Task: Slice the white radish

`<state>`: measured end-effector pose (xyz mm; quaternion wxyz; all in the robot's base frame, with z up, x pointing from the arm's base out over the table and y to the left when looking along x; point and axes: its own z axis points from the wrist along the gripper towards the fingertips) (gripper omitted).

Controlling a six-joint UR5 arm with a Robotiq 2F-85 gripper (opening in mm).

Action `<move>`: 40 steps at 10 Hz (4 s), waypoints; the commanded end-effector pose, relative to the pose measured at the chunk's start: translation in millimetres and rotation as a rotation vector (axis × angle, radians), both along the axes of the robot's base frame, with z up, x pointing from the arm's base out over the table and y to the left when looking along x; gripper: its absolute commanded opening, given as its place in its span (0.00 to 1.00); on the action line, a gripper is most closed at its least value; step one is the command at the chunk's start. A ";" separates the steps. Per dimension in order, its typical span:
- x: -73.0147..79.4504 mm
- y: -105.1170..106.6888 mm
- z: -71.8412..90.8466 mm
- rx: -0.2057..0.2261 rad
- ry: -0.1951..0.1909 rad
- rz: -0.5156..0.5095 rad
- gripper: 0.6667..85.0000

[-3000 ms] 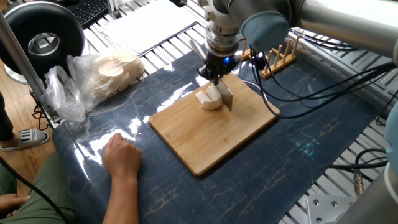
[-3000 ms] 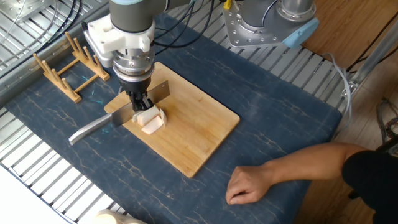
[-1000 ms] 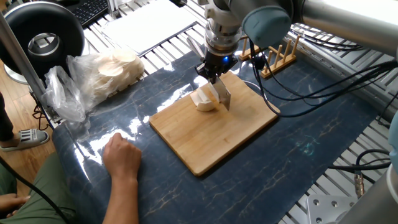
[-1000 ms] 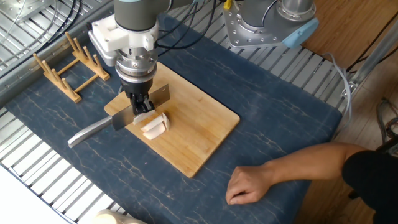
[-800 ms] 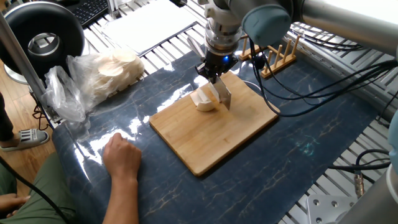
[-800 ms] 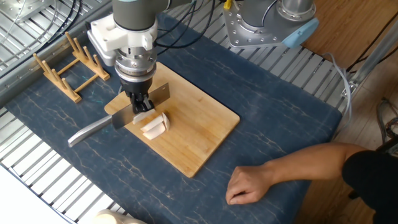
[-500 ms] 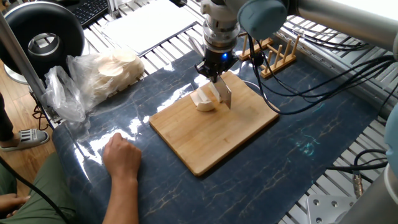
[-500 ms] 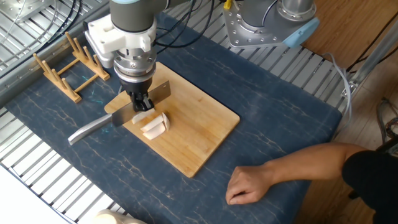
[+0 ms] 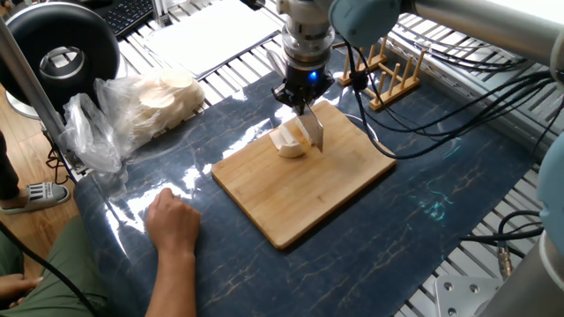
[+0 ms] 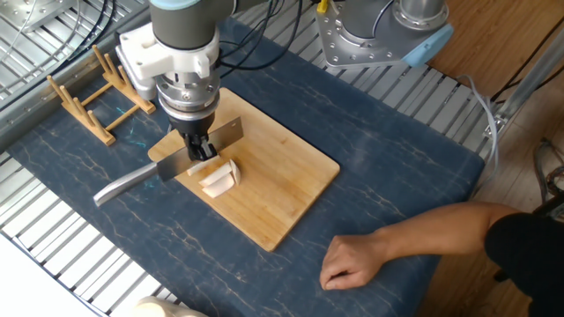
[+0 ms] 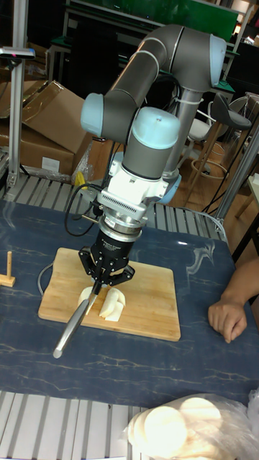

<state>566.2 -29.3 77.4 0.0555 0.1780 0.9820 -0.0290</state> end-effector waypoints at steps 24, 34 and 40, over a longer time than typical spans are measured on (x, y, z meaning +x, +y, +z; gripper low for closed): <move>-14.1 -8.3 5.7 0.015 0.016 0.030 0.00; -17.8 -11.1 3.2 0.024 0.003 0.049 0.00; -19.0 -13.4 2.3 0.027 -0.006 0.059 0.00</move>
